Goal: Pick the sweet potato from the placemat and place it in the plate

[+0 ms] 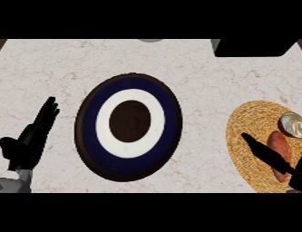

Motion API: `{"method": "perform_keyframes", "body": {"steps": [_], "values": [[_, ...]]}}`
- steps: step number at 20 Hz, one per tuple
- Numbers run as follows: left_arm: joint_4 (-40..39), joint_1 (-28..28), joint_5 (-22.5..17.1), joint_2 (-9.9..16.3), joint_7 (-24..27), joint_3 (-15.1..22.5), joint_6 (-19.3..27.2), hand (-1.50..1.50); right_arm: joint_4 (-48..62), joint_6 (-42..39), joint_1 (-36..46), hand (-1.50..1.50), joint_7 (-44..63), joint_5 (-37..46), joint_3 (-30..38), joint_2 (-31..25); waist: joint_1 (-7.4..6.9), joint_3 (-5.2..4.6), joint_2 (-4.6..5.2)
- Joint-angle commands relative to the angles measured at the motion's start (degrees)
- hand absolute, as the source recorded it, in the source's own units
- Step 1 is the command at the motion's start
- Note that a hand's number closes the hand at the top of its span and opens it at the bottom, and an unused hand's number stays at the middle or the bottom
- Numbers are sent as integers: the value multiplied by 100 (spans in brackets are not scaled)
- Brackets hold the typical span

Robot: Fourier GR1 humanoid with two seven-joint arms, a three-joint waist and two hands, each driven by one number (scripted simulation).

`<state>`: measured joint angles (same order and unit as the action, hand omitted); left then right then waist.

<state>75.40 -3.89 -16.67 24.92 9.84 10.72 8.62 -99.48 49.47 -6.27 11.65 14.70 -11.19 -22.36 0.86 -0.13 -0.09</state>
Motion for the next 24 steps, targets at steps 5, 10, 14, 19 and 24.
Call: {"method": "perform_keyframes", "body": {"steps": [5,10,14,19,24], "values": [[48,68,63,-44,8,-44,-30,0,-1071,-1091,-1146,-150,2323,1021,-55,-1219,18,-16,-8],[108,-78,127,-52,-124,-8,-66,0,-1498,-2365,-944,-150,3797,1133,-220,-1787,-103,-9,18],[-128,173,119,-102,304,-154,-316,0,-1805,-2908,-629,-150,4635,995,-249,-1631,-114,4,16],[-147,-232,340,-369,-51,-150,-94,0,-1747,-3596,-647,-150,4874,606,171,-1820,-69,10,12],[-253,12,406,-336,261,-290,-331,0,-1436,-3908,-708,-150,5013,799,66,-1660,-83,9,15]]}}
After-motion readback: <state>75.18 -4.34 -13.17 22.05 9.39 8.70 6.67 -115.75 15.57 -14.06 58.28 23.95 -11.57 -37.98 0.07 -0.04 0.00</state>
